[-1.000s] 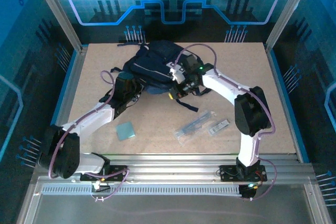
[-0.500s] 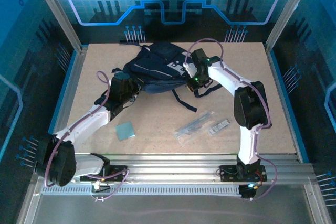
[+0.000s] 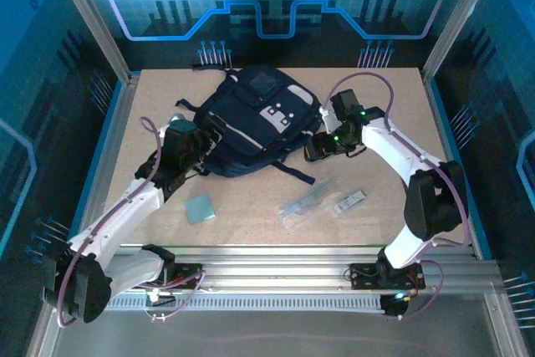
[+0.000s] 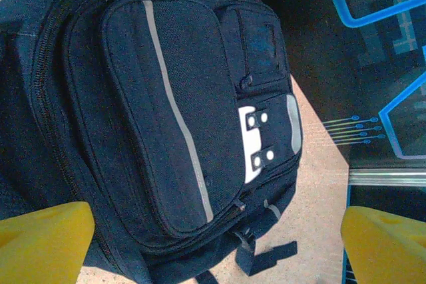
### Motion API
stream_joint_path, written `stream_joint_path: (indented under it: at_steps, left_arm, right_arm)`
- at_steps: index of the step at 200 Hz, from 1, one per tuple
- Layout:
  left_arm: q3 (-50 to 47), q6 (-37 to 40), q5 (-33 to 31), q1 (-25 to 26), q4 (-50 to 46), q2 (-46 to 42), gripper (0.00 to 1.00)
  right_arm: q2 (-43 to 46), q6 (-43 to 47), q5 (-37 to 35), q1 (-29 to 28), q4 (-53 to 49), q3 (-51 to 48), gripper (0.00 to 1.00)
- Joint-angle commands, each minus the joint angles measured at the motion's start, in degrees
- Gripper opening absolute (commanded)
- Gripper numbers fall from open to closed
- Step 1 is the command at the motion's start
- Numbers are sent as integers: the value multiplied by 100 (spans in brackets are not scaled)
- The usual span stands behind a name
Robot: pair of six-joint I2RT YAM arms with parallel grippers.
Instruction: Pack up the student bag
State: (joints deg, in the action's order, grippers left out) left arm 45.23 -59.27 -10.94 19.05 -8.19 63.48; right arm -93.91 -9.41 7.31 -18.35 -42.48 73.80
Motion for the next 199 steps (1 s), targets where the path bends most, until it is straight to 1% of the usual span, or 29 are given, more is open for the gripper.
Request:
stream_joint_path:
  at_steps: [1, 27, 50, 64, 72, 80, 96, 119, 125, 144, 162, 180, 199]
  left_arm:
    - [164, 386, 35, 84, -9, 461, 96]
    - [530, 549, 506, 198, 350, 1229, 96]
    - [863, 584, 895, 278, 655, 1852, 96]
    - [998, 605, 977, 292, 687, 2149, 96]
    - [1012, 634, 917, 281, 668, 2300, 96]
    - [985, 605, 824, 263, 656, 2436, 97]
    - [823, 557, 685, 171, 726, 2705, 97]
    - [568, 456, 782, -39, 792, 3183, 97]
    - [513, 451, 828, -79, 805, 3301, 97]
    - [439, 481, 935, -162, 891, 3585, 97]
    - [621, 674, 1036, -228, 924, 3860, 97]
    - [1094, 944, 1281, -326, 872, 4216, 97]
    - [1701, 1282, 1526, -389, 821, 4611, 97]
  right_arm:
    - [55, -514, 481, -32, 611, -85, 76]
    - [-290, -762, 1017, -202, 1114, 121, 74]
    - [-759, -899, 1237, -358, 1349, 519, 70]
    - [-1080, -966, 1353, -426, 1381, 802, 66]
    - [-1265, -950, 1387, -441, 1429, 961, 63]
    - [-1432, -1036, 1257, -429, 1474, 1104, 61]
    - [-1749, -1279, 776, -314, 1554, 1389, 60]
    - [-2312, -1432, 219, -154, 1692, 1784, 60]
    - [-2508, -1446, 209, -122, 1621, 1927, 60]
    - [-3018, -1515, 518, -59, 1137, 2374, 61]
    - [-2945, -1619, 373, -129, 1028, 2017, 62]
    - [-2572, -1877, 217, -134, 1151, 1136, 63]
    - [-2052, -2093, 204, -130, 1402, 191, 64]
